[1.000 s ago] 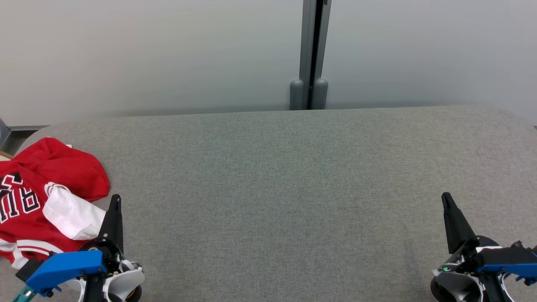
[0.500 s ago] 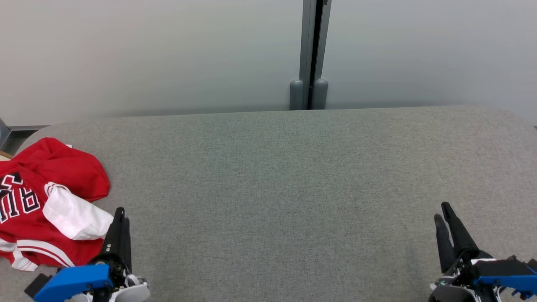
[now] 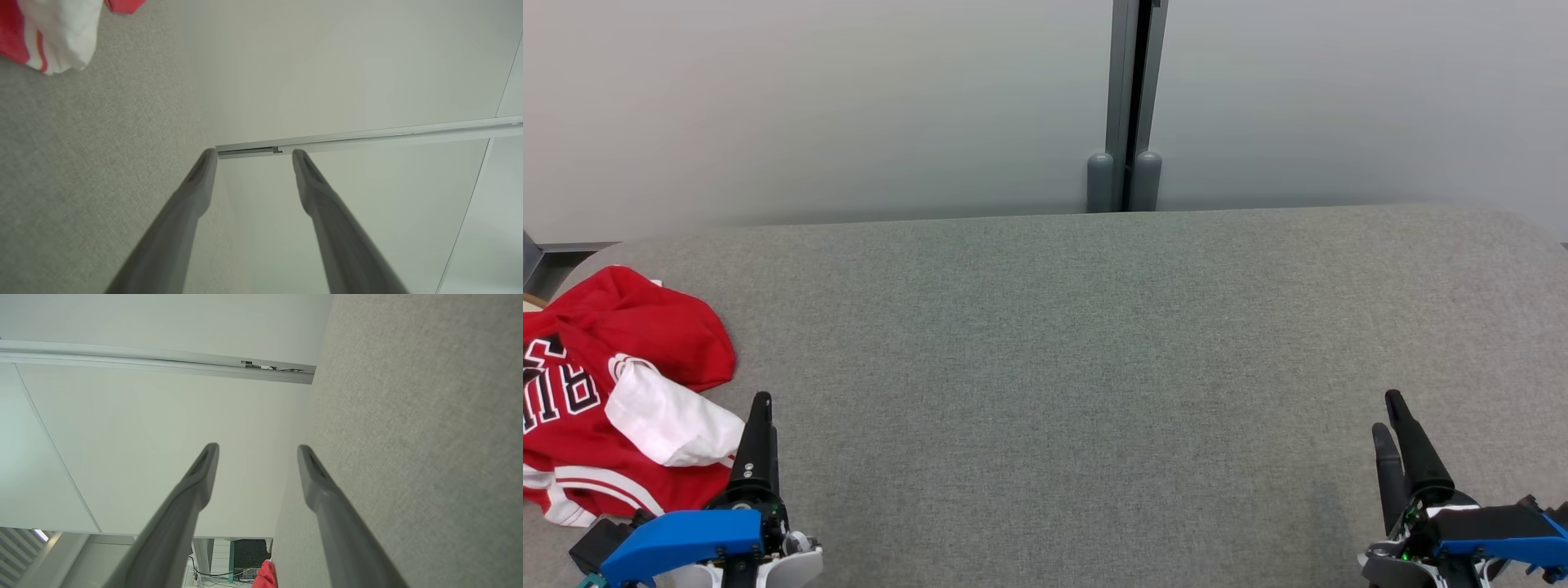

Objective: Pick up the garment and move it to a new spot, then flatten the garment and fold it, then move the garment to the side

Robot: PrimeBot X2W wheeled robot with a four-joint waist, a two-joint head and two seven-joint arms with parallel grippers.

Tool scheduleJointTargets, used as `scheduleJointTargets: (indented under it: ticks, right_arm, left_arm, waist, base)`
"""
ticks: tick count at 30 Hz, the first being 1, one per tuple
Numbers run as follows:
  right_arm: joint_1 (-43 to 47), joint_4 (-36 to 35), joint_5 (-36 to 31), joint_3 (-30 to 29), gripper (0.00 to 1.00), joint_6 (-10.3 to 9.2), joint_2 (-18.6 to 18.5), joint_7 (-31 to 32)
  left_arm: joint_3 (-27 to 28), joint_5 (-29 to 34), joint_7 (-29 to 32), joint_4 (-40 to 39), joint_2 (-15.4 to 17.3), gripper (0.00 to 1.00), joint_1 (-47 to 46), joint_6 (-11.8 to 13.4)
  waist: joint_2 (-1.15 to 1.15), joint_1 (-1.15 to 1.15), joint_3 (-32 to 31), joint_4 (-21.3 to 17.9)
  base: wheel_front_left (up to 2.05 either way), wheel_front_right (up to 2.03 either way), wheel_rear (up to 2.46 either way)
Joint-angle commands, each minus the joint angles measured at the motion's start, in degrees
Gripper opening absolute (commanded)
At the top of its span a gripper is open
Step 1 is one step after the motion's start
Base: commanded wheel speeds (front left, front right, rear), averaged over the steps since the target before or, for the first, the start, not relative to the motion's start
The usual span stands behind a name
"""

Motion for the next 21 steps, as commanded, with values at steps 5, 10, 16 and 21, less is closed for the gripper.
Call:
scheduleJointTargets:
  ticks: [5,10,16,21]
  right_arm:
    - [-0.99,-2.17,-6.01,0.56,1.00,0.11,-0.28,-1.66]
    - [-0.88,-2.87,-11.00,1.00,1.00,0.12,-0.32,-2.86]
    - [-0.69,-3.65,-17.12,1.59,1.00,0.13,-0.36,-4.22]
    - [-0.51,-4.12,-22.18,2.17,1.00,0.14,-0.39,-5.30]
  left_arm:
    - [-0.48,6.95,-1.61,-1.84,0.48,1.00,-2.14,0.04]
    - [-0.74,12.78,-2.81,-2.72,0.52,1.00,-2.29,1.02]
    - [-1.62,20.02,-4.17,-3.59,0.58,1.00,-2.42,2.17]
    - [-2.56,25.67,-5.25,-3.98,0.61,1.00,-2.54,2.77]
  waist:
    - [0.00,0.00,0.03,-0.01]
    - [0.00,0.00,0.06,0.00]
    - [0.00,0.00,0.08,0.05]
    - [0.00,0.00,0.07,0.10]
  base:
    - [0.00,0.00,0.00]
    - [0.00,0.00,0.00]
    - [0.00,0.00,0.00]
    - [0.00,0.00,0.00]
